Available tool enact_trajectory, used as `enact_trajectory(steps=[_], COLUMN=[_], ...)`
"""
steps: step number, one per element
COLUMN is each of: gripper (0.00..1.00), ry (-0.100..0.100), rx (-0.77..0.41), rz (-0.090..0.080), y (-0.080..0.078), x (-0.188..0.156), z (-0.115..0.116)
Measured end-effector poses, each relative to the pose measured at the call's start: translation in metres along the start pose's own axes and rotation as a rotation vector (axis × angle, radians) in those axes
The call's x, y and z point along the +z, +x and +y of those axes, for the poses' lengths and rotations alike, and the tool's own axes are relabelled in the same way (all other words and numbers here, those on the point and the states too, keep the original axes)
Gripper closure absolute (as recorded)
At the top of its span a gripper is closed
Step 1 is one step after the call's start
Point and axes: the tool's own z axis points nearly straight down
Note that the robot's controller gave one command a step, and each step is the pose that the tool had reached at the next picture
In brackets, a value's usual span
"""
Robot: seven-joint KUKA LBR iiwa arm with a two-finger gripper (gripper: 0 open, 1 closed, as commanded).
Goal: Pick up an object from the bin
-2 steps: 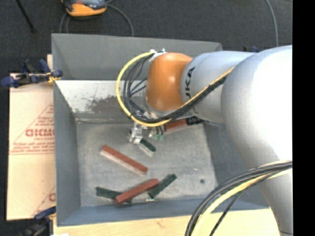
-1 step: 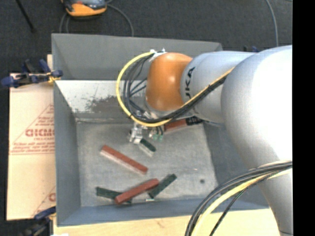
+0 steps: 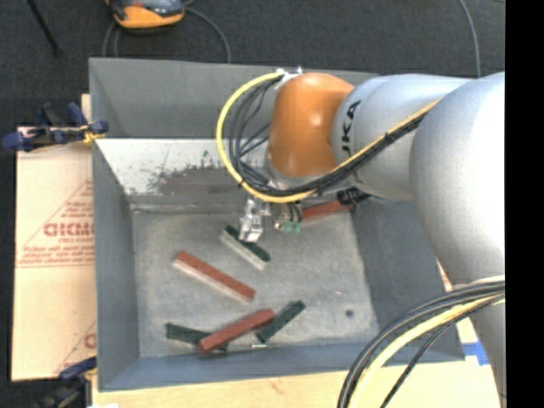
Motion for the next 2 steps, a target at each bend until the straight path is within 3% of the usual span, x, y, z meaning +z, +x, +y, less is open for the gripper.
enact_trajectory(steps=[1, 2], gripper=[0.00, 0.00], ry=[-0.009, -0.009], rx=[0.167, 0.170], rz=[-0.014, -0.020], y=[-0.0059, -0.0070], x=[0.0295, 0.0309], z=[-0.0377, -0.0400])
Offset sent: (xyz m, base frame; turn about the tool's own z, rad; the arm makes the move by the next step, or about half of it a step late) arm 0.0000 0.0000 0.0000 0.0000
